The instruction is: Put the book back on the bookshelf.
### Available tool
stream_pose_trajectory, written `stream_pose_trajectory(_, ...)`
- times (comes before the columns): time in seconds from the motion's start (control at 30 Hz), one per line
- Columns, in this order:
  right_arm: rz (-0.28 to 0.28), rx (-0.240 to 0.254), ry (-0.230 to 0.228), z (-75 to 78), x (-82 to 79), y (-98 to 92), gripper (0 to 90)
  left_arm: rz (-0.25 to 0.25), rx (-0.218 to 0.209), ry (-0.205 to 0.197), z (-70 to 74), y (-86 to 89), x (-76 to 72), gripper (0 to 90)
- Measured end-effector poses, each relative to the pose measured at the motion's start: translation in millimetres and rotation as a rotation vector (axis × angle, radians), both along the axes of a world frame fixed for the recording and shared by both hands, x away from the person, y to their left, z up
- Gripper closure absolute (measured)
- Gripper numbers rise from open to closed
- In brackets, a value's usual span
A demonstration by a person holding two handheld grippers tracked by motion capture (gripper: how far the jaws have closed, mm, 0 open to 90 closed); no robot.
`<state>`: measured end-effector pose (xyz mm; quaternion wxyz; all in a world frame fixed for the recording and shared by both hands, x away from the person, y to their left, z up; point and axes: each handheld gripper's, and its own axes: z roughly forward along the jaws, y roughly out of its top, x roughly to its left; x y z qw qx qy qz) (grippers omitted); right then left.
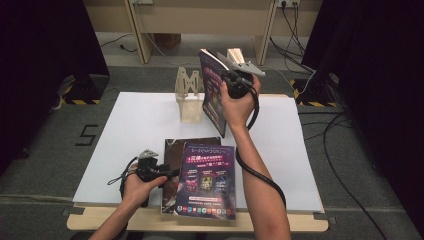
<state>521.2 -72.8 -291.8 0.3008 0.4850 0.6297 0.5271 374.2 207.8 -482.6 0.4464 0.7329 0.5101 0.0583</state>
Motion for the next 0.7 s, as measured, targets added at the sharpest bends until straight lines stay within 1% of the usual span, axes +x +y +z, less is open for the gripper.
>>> stream_pose_trajectory(0.03, -0.008, 0.002, -0.006, -1.3, 3.8, 1.5, 84.8, 0.001, 0.0, 0.0, 0.2, 0.1, 0.2, 43.3)
stream_pose_trajectory(0.07, -0.008, 0.002, -0.006, -1.3, 3.8, 1.5, 84.8, 0.001, 0.0, -0.001, 0.2, 0.1, 0.3, 43.3)
stream_pose_trajectory(0.1, -0.015, -0.002, -0.011, -3.5, 9.6, 1.9, 84.8, -0.002, 0.001, 0.0, -0.1, 0.1, 0.4, 43.4)
stream_pose_trajectory(0.13, -0.022, 0.007, -0.006, -5.1, 12.1, 2.0, 84.8, -0.002, 0.001, 0.0, -0.1, 0.1, 0.4, 43.5)
stream_pose_trajectory(0.2, -0.032, 0.008, -0.007, -8.5, 16.5, 1.6, 84.8, -0.001, 0.001, 0.0, -0.6, -0.3, 0.2, 43.5)
stream_pose_trajectory(0.3, -0.06, 0.01, -0.011, -16.1, 21.5, 2.5, 84.7, -0.002, 0.005, 0.002, -1.8, -0.3, 0.3, 43.7)
stream_pose_trajectory(0.33, -0.06, 0.01, -0.011, -16.1, 21.5, 2.5, 84.7, -0.003, 0.005, 0.002, -2.0, -0.2, 0.3, 43.7)
stream_pose_trajectory(0.37, -0.069, 0.01, -0.014, -20.8, 24.0, 3.9, 84.7, -0.004, 0.006, 0.004, -2.0, -0.1, 0.4, 43.7)
stream_pose_trajectory(0.4, -0.069, 0.01, -0.014, -20.8, 24.0, 3.9, 84.7, -0.004, 0.006, 0.004, -2.0, -0.1, 0.4, 43.8)
stream_pose_trajectory(0.47, -0.087, 0.013, -0.018, -27.5, 26.4, 5.5, 84.6, -0.005, 0.007, 0.003, -2.0, 0.0, 0.5, 43.8)
stream_pose_trajectory(0.5, -0.087, 0.013, -0.018, -27.5, 26.4, 5.5, 84.6, -0.005, 0.007, 0.003, -2.0, 0.2, 0.4, 43.8)
stream_pose_trajectory(0.53, -0.093, 0.005, -0.034, -27.8, 25.8, 5.8, 84.5, -0.004, 0.006, 0.001, -2.3, 0.2, 0.4, 43.8)
stream_pose_trajectory(0.57, -0.096, -0.004, -0.036, -27.8, 25.4, 6.3, 84.3, -0.004, 0.013, 0.005, -2.5, 0.3, 0.4, 43.8)
stream_pose_trajectory(0.67, -0.097, -0.019, -0.026, -28.4, 24.1, 6.7, 84.1, -0.007, 0.009, 0.003, -2.5, 0.2, 0.0, 43.8)
stream_pose_trajectory(0.7, -0.102, -0.029, -0.007, -28.5, 22.1, 5.5, 83.1, -0.007, 0.009, 0.0, -2.0, 0.3, -0.2, 43.8)
